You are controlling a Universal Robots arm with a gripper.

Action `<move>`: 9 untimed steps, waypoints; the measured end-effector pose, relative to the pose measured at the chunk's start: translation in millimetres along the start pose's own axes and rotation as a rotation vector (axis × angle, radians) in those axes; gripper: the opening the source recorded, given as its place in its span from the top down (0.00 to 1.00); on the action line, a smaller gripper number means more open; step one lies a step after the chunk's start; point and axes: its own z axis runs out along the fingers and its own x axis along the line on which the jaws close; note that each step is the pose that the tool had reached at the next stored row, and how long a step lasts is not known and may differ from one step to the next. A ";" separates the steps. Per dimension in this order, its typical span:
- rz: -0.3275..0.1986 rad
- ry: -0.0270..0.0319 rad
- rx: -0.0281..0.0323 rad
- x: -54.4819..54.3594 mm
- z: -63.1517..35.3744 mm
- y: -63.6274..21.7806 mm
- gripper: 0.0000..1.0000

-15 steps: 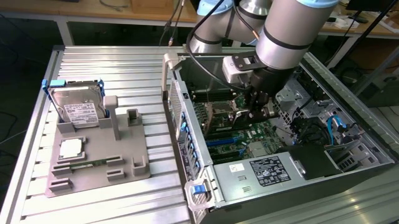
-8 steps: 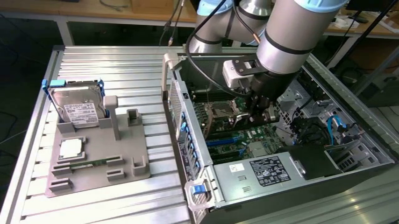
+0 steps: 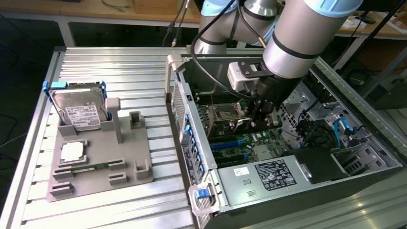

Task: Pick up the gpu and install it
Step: 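Insert the gpu into the slot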

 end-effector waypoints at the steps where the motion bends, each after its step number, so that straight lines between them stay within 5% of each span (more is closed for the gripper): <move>1: 0.001 0.0001 -0.0028 0.2 1.2 -0.2 0.73; 9: 0.005 0.0006 -0.0169 1.9 14.5 -3.6 0.73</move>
